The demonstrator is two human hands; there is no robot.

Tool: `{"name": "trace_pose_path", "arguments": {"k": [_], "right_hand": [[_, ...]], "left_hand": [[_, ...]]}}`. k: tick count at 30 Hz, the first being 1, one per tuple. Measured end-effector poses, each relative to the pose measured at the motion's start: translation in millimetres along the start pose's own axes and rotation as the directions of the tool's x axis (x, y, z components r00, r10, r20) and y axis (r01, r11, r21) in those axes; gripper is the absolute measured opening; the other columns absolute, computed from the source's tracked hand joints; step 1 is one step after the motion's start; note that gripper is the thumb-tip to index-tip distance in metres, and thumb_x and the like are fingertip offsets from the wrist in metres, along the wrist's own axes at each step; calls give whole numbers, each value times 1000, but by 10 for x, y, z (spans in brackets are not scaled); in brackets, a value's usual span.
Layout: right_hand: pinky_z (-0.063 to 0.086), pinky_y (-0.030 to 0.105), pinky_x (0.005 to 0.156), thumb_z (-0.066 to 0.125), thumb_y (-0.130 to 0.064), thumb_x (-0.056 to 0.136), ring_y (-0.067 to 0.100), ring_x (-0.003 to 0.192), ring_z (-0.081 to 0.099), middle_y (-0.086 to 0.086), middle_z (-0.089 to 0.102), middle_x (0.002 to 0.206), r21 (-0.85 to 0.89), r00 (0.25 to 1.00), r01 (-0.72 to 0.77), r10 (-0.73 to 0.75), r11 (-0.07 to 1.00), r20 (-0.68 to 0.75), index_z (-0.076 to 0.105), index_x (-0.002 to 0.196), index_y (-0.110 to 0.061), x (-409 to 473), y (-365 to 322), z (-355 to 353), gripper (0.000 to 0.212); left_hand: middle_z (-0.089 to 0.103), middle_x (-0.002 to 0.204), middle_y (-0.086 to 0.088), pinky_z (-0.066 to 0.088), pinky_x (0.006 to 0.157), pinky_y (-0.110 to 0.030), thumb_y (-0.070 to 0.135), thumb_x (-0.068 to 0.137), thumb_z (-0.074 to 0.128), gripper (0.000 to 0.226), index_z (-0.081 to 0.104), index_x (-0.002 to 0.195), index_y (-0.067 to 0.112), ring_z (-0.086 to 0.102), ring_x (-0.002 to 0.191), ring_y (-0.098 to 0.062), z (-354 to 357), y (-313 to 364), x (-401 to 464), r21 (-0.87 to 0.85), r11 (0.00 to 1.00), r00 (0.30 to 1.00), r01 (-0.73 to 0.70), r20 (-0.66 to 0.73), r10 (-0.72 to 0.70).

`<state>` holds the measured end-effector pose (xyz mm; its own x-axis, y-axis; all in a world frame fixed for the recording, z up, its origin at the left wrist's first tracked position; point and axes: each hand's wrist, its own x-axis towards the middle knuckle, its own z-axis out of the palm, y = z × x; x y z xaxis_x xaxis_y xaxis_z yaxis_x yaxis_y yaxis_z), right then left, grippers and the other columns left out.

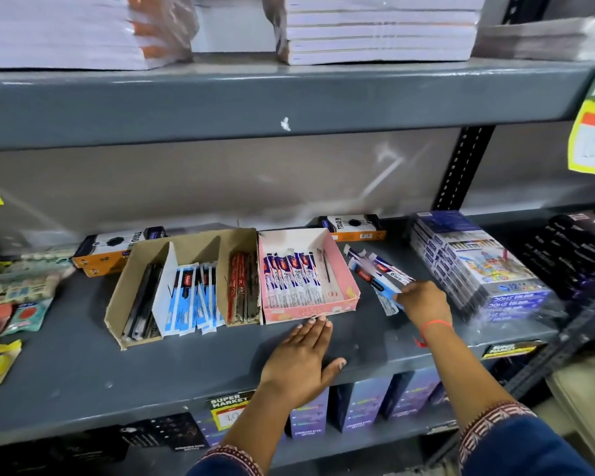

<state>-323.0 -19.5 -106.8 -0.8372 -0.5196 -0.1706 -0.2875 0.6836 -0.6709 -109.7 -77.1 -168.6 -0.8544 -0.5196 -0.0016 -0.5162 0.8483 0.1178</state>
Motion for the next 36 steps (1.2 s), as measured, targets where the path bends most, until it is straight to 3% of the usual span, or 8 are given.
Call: {"name": "trace_pose_path", "arguments": {"k": [4, 9, 14, 21, 26, 31, 34, 36], "right_hand": [[36, 27, 64, 63, -11, 78, 27, 66, 42, 16, 48, 54, 43, 999, -1, 3, 999, -32, 48, 46, -6, -54, 24, -39, 36], [44, 30, 69, 65, -11, 78, 29, 69, 52, 21, 59, 69, 53, 1000, 16, -14, 998, -24, 65, 61, -1, -59, -11, -44, 20], [50, 34, 83, 59, -5, 82, 35, 92, 65, 21, 73, 95, 69, 998, 45, -42, 997, -43, 75, 86, -1, -40, -60, 10, 17], [48, 32, 80, 58, 2, 81, 31, 84, 61, 22, 71, 93, 77, 995, 98, -96, 992, -40, 70, 80, -4, -22, -72, 28, 14], [38, 27, 70, 65, -2, 78, 27, 80, 52, 15, 58, 87, 89, 994, 108, -107, 990, -17, 68, 104, -5, -43, -17, -45, 26], [44, 23, 70, 63, 8, 76, 22, 74, 60, 10, 64, 73, 454, 999, -34, 14, 891, 48, 66, 73, -5, -64, 36, -72, 14], [43, 13, 55, 55, 15, 81, 8, 57, 57, 3, 62, 62, 665, 988, -84, -24, 742, 152, 63, 93, -1, -237, 29, -89, 22], [44, 10, 51, 52, 16, 82, 7, 55, 60, 2, 65, 57, 722, 976, -127, -44, 680, 213, 63, 85, -1, -351, 23, -69, 21]], "left_hand": [[-5, 156, -2, -10, 109, -27, 69, 71, -19, 93, -5, 146, 15, -7, 140, -14, -8, 9, -7, -4, 1000, 1000, -2, -1, 2], [-5, 156, -2, -12, 108, -26, 65, 66, -22, 95, -6, 146, 16, -7, 140, -14, -19, 3, -10, -20, 1000, 1000, 1, 6, 0], [-5, 156, -2, -13, 106, -25, 65, 65, -21, 97, -5, 146, 15, -7, 140, -13, -38, 1, -7, -51, 999, 1000, 0, 15, 0], [-3, 156, -3, -11, 107, -26, 66, 63, -24, 100, -3, 146, 14, -5, 141, -14, -25, -5, -9, -38, 999, 1000, -17, -5, 17], [0, 156, -4, -11, 106, -25, 65, 66, -21, 98, -1, 146, 13, -2, 141, -15, -14, 2, -12, -32, 999, 999, -17, -33, 16], [2, 156, -4, -9, 108, -26, 64, 67, -20, 96, 1, 147, 14, 0, 141, -15, -2, 6, -13, -2, 1000, 999, -20, -37, 20], [2, 156, -3, -7, 110, -26, 64, 81, -7, 83, 2, 147, 14, -1, 141, -15, -23, 12, -18, 2, 1000, 1000, -13, -23, 14], [2, 156, -3, -6, 111, -26, 54, 95, 13, 66, 3, 147, 14, -1, 141, -14, -62, -2, -31, -16, 1000, 1000, -12, -3, 12]]}}
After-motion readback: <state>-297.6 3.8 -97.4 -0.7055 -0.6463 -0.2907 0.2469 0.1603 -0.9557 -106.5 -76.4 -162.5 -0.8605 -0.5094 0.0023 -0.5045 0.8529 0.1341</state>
